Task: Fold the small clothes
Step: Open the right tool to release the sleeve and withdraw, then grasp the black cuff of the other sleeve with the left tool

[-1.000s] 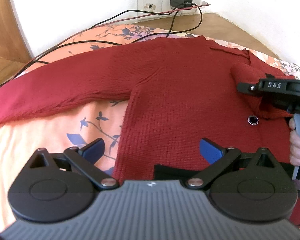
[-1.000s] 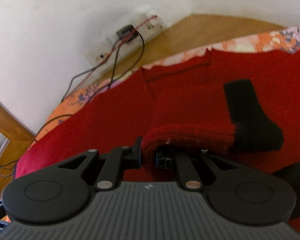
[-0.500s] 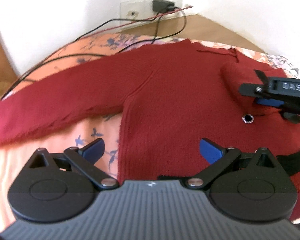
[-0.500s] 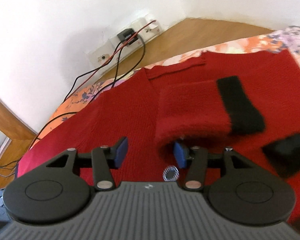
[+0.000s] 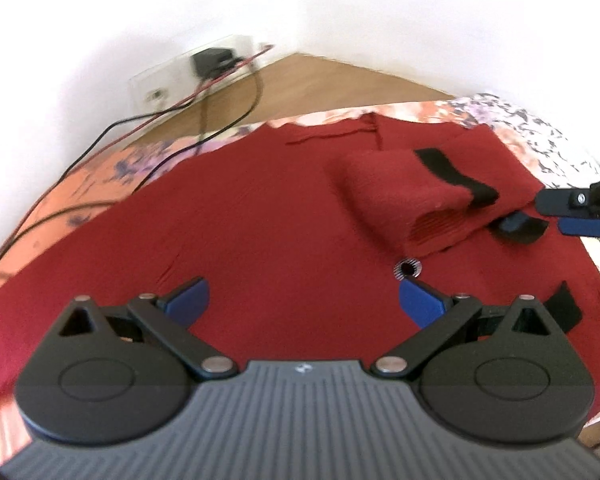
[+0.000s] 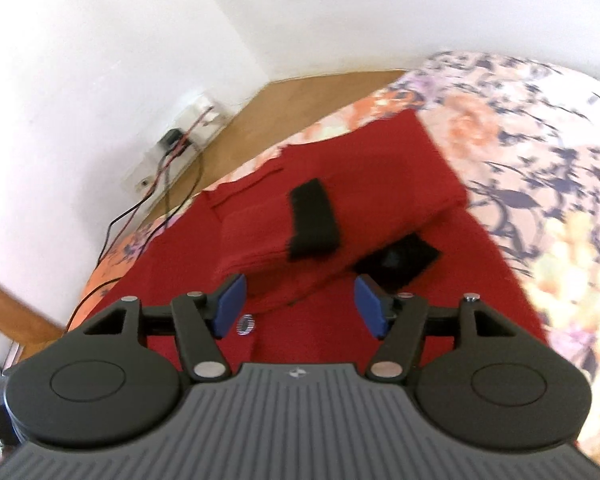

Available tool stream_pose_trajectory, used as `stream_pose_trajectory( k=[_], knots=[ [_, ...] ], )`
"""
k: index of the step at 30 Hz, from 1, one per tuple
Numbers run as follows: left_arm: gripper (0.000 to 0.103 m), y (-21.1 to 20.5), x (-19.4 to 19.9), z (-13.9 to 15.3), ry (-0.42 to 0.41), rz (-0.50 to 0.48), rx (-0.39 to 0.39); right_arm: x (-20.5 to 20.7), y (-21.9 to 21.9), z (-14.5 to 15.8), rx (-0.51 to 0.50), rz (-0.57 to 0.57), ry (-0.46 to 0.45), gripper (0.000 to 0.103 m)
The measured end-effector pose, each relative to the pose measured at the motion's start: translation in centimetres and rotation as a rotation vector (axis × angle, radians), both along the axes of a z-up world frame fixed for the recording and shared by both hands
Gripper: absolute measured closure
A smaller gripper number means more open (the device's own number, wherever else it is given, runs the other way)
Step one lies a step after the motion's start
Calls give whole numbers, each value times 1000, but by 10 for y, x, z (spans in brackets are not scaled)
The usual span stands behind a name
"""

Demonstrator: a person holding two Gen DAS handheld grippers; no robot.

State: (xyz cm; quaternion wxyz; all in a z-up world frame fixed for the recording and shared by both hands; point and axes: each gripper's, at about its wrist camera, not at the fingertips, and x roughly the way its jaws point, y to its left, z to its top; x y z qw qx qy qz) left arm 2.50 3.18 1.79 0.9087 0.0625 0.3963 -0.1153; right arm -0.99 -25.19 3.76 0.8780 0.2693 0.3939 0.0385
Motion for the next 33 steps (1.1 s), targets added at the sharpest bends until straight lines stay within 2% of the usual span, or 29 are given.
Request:
stream_pose_trajectory(
  k=[8, 16, 21, 26, 28, 32, 33],
  knots=[
    [0, -57, 26, -10, -29, -81, 68, -3, -27, -9, 4, -14, 33, 34],
    [0, -97, 44, -26, -38, -63, 113, 6, -53, -19, 10, -7, 51, 33],
    [0, -122, 52, -31, -87, -95, 178, 9, -69, -27, 32, -13, 49, 33],
    [9, -144, 59, -43, -104, -133, 241, 16, -78, -37, 54, -12, 60, 33],
    [20, -148, 60, -47, -108, -145, 245, 18, -80, -39, 60, -6, 63, 33],
    [28, -151, 61, -50, -122, -162, 230, 21, -84, -42, 66, 7, 65, 33],
    [35, -152, 61, -50, -129, -170, 228, 23, -84, -43, 70, 8, 67, 33]
  ],
)
